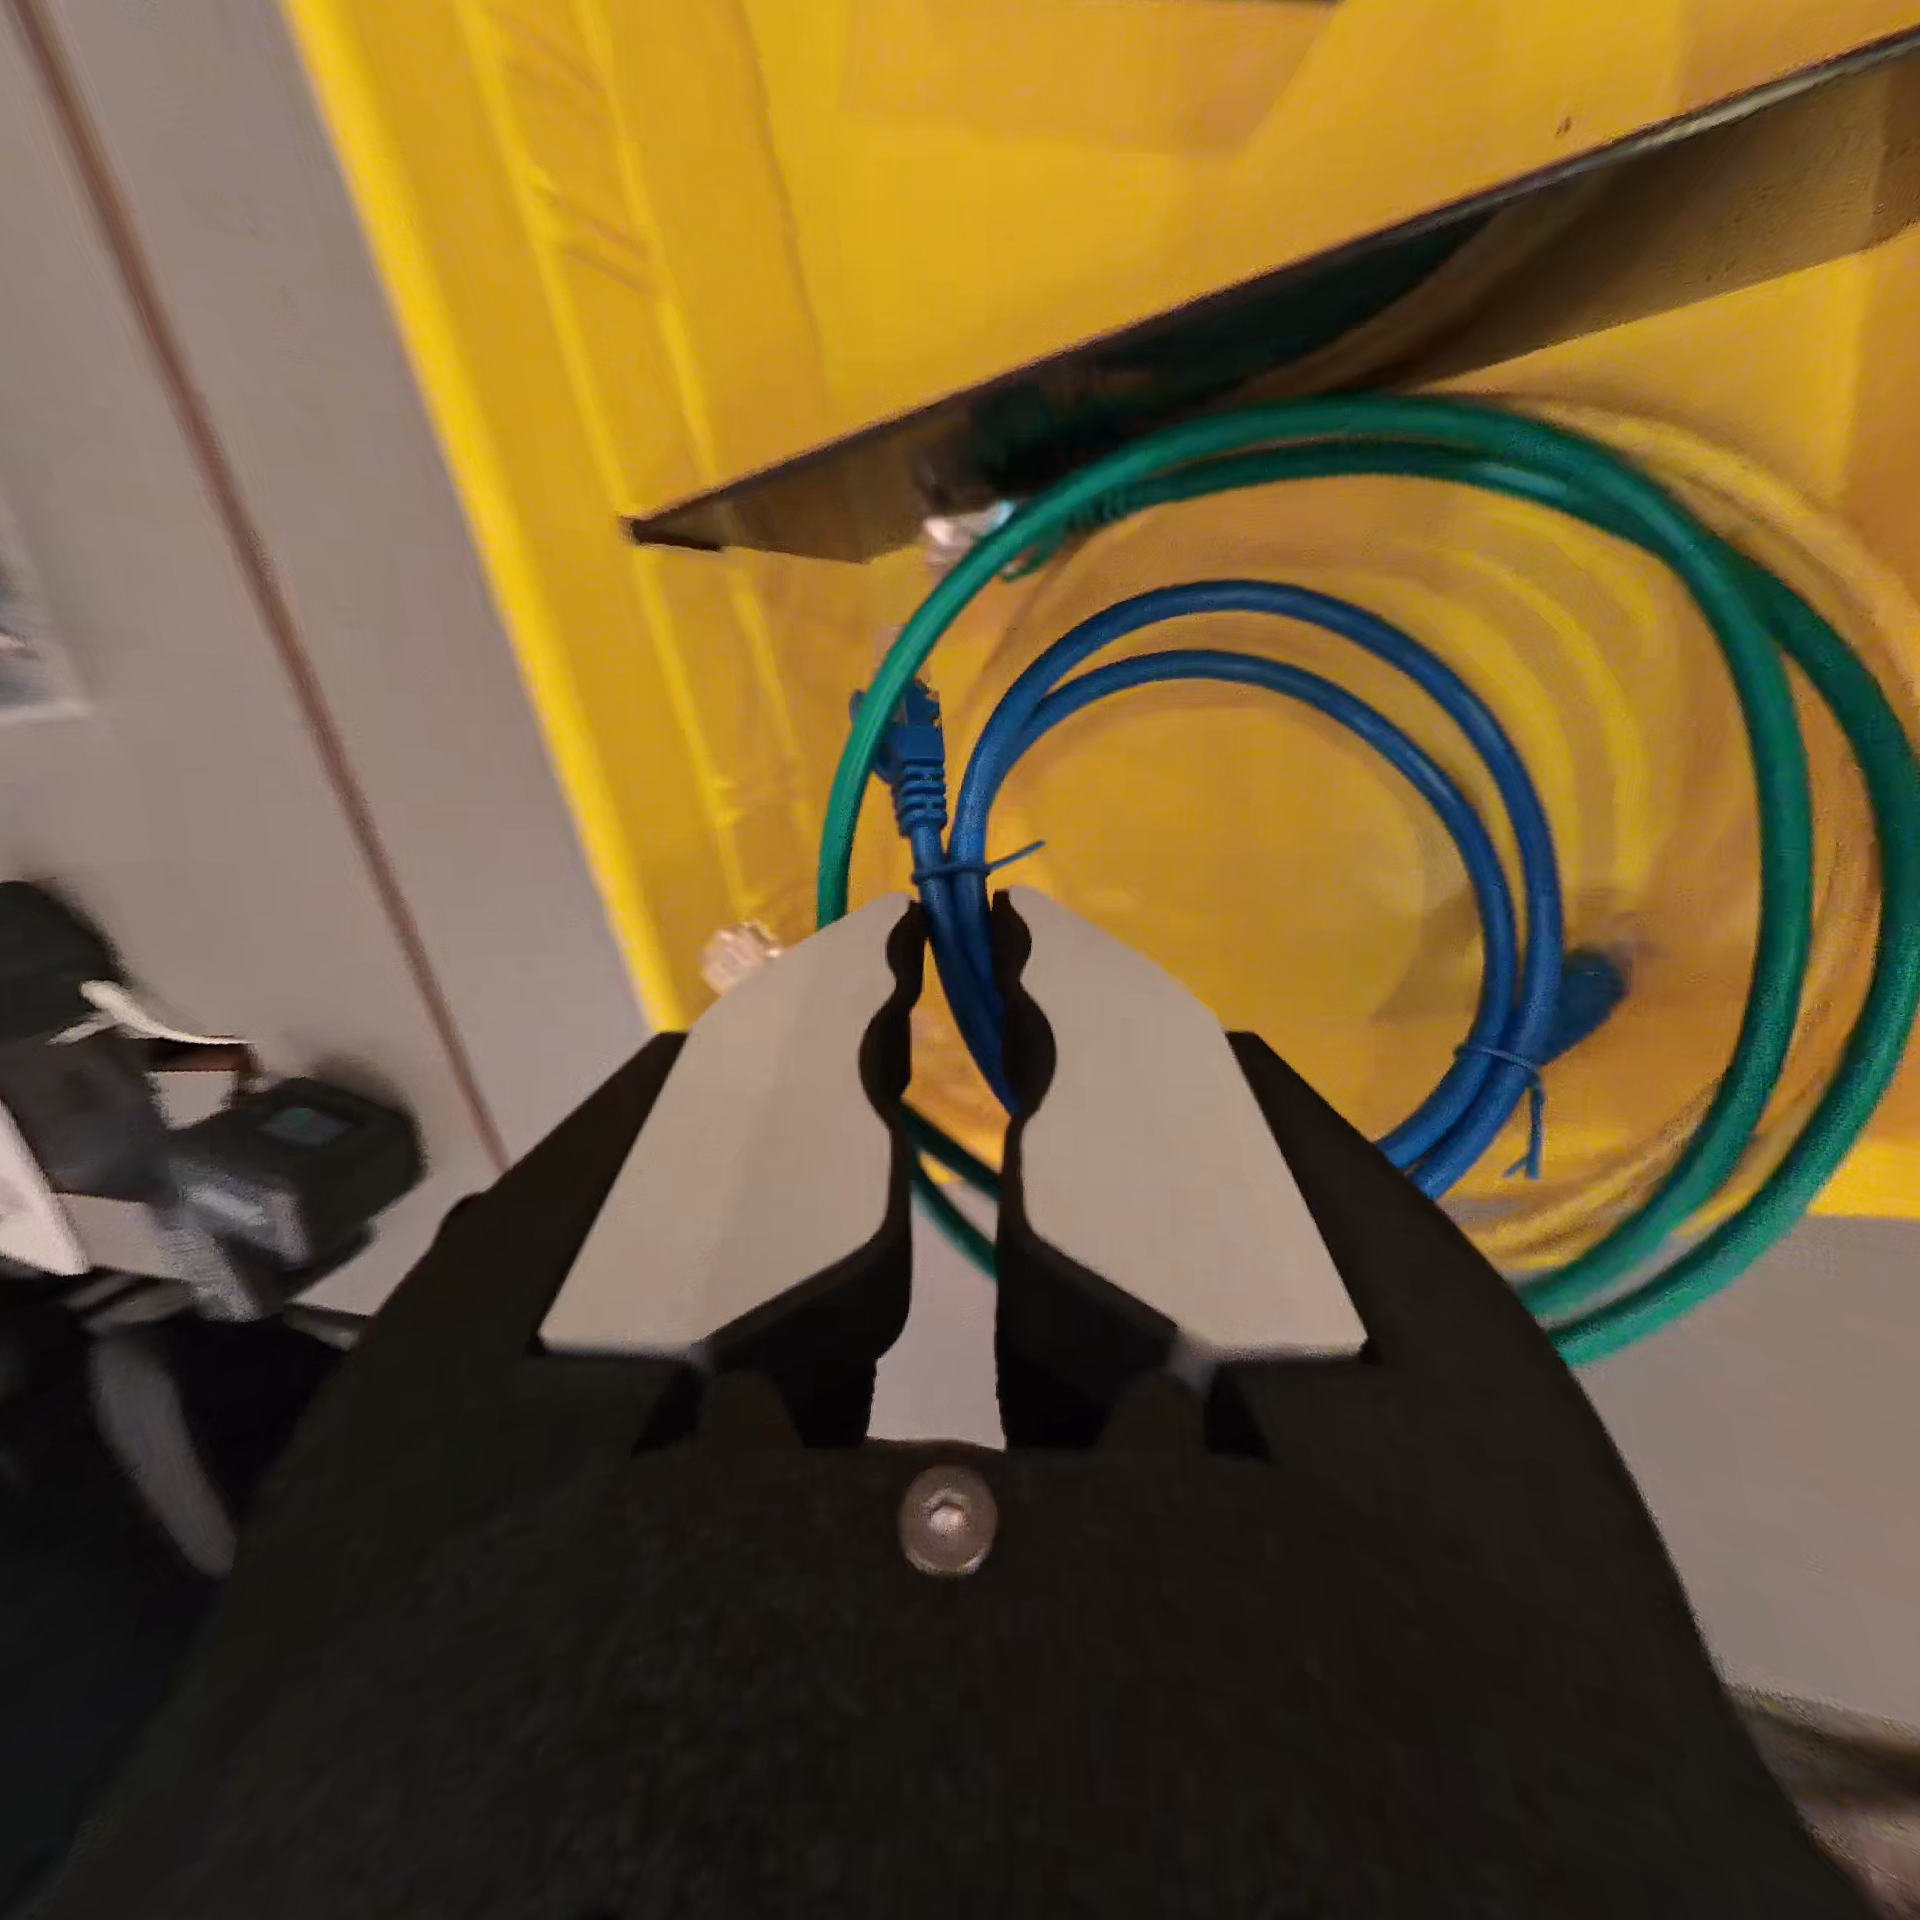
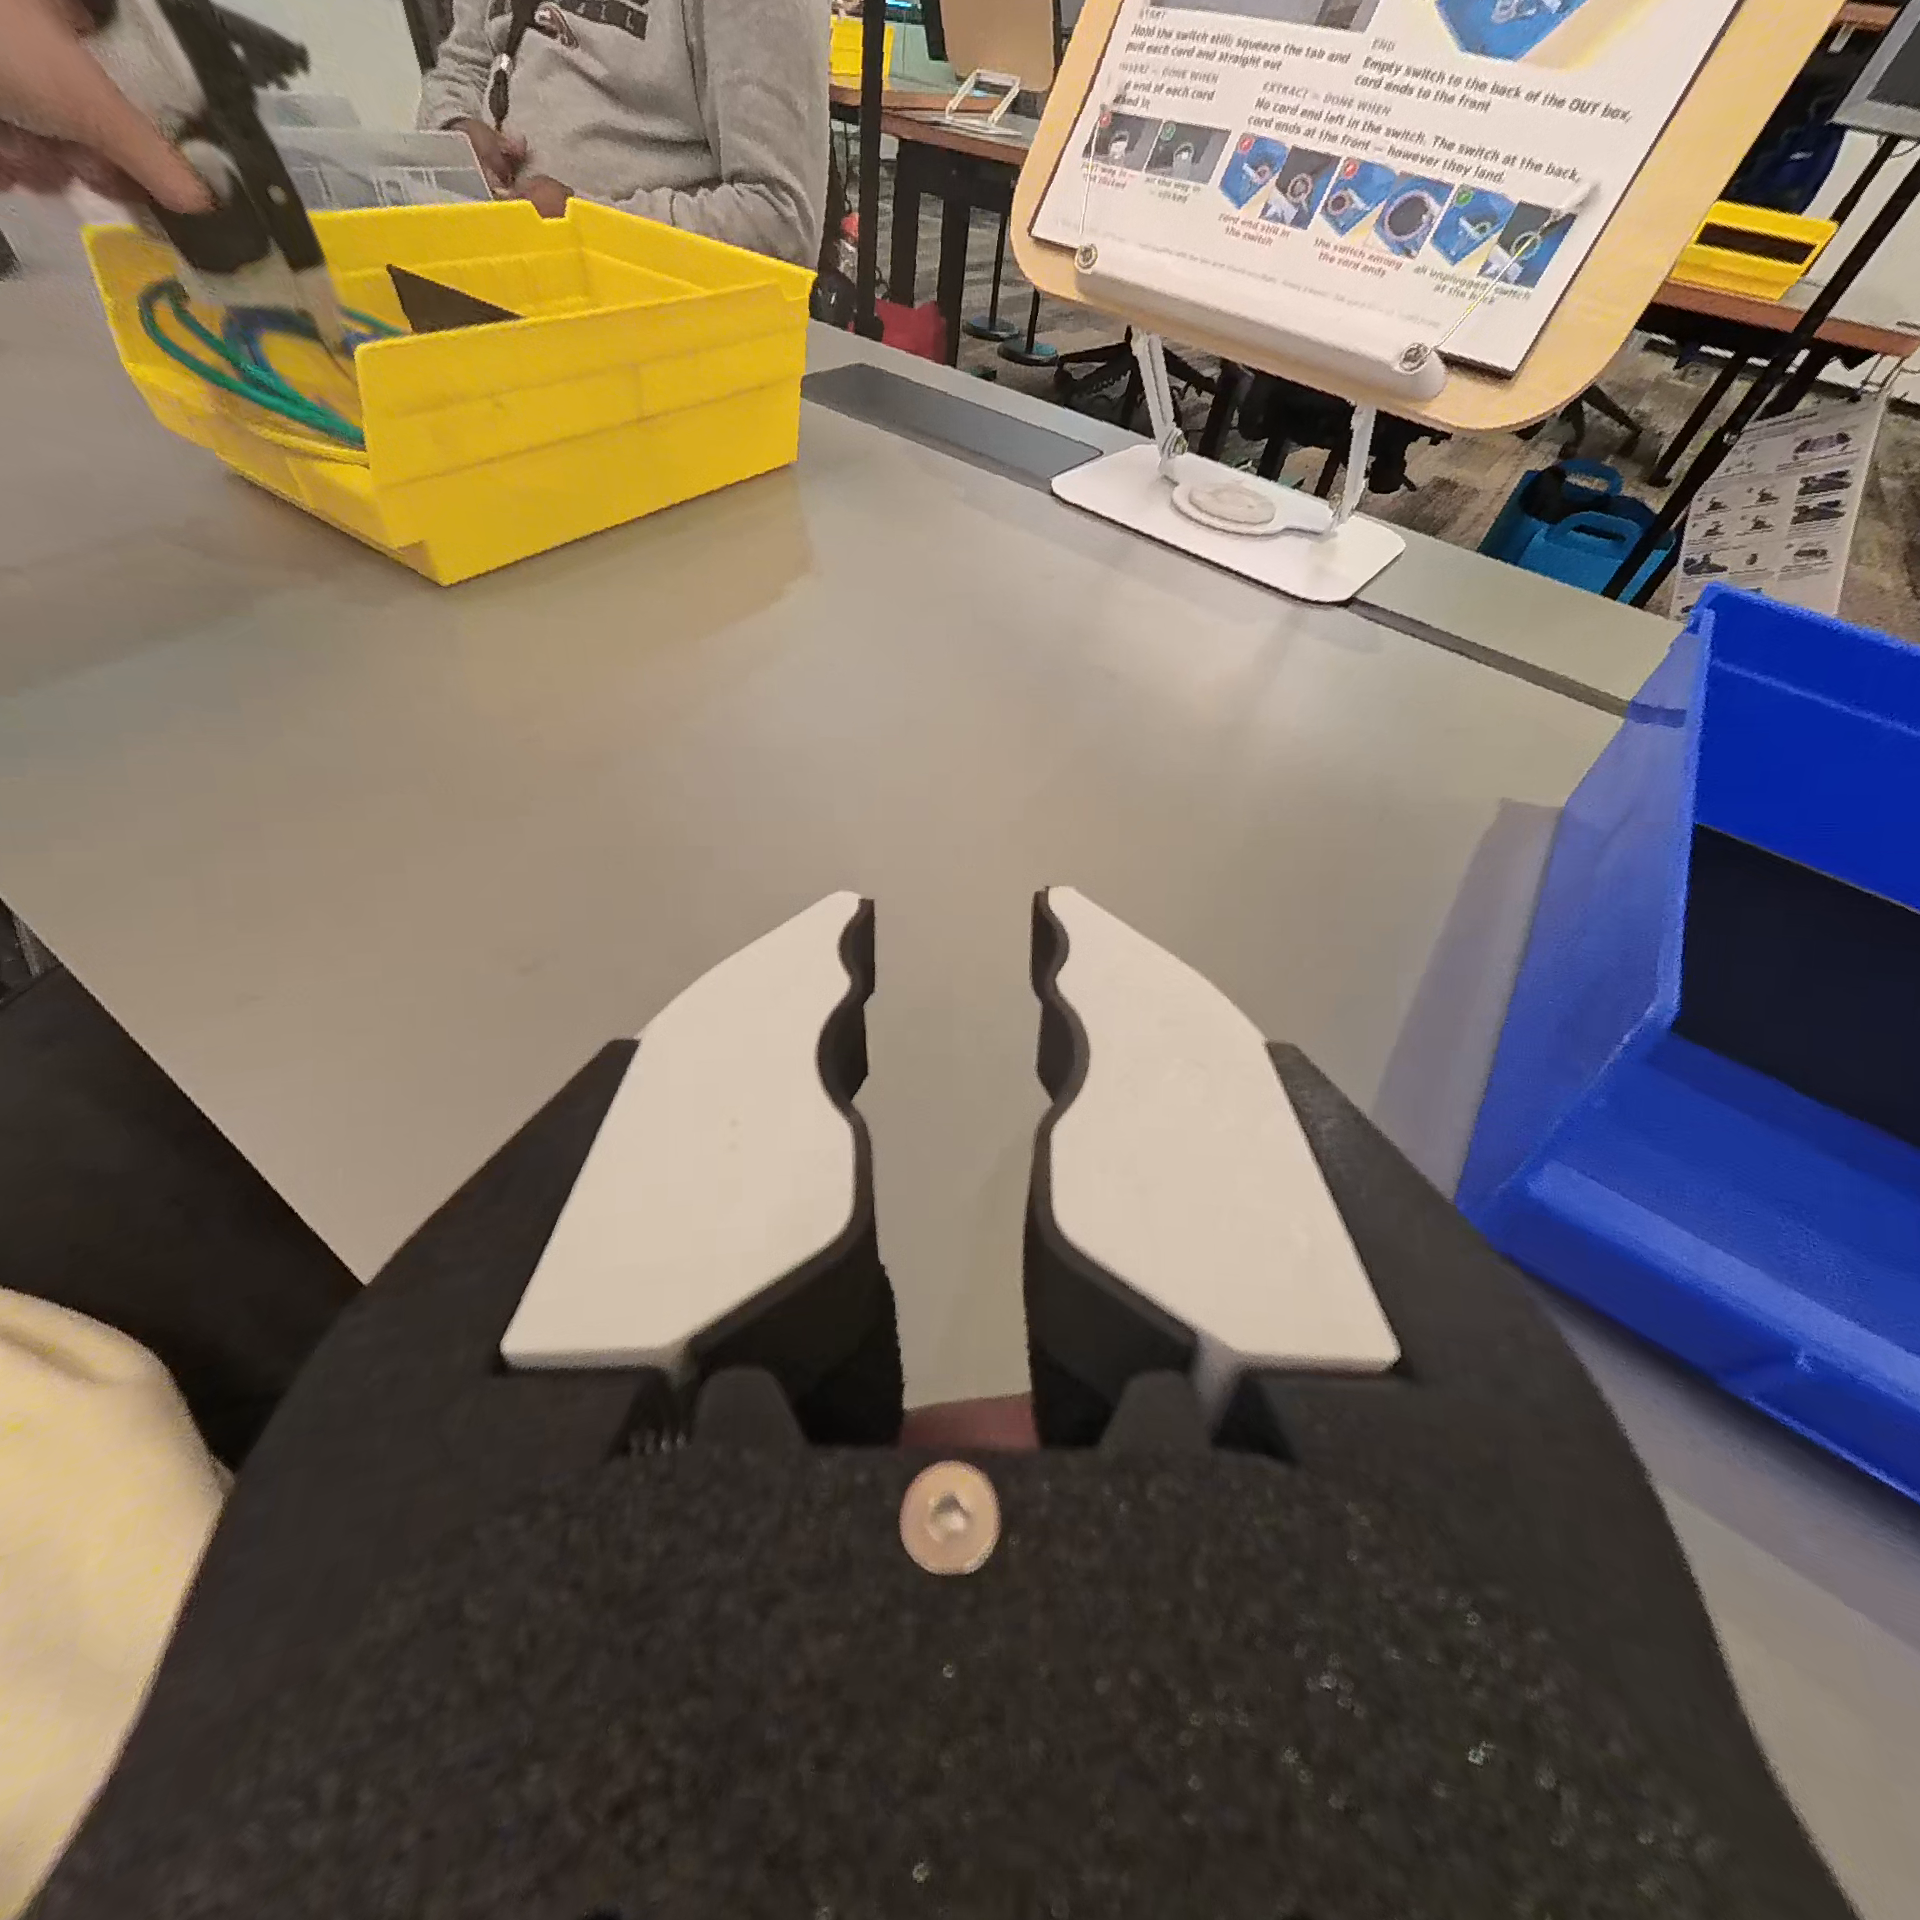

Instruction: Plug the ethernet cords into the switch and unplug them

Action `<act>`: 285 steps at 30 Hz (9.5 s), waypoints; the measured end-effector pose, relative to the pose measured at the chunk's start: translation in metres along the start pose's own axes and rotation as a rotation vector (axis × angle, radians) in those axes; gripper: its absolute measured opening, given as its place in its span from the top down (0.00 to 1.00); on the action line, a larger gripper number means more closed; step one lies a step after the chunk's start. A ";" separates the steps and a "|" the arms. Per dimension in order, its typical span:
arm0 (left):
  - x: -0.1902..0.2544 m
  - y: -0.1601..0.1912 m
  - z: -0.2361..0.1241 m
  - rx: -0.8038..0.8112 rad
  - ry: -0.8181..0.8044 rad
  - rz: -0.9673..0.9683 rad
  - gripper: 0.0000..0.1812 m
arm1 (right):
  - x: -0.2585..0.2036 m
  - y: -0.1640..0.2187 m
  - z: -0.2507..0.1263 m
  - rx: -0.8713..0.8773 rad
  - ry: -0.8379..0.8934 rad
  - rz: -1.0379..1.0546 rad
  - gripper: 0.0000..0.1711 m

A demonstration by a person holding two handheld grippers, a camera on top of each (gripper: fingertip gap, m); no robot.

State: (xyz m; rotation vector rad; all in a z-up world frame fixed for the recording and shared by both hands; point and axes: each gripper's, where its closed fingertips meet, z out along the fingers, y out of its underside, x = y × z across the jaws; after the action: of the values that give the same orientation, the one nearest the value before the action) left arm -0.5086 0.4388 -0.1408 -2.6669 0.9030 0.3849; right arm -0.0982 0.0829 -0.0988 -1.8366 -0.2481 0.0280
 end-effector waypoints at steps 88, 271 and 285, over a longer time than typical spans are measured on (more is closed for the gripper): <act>0.323 -0.006 -0.169 1.362 0.085 0.960 0.97 | -0.098 -0.045 0.063 -0.135 -0.825 -0.016 0.80; 0.335 -0.004 -0.181 1.475 -0.607 1.181 0.97 | -0.099 -0.040 0.077 -0.247 -1.322 0.145 1.00; 0.342 0.003 -0.188 1.517 -0.660 1.202 0.97 | -0.110 -0.041 0.090 -0.206 -1.246 0.059 1.00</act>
State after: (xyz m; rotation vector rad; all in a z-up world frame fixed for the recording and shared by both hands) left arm -0.2188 0.1830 -0.0856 -0.4366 1.5080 0.4511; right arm -0.2254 0.1585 -0.0973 -1.7985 -1.0786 1.2397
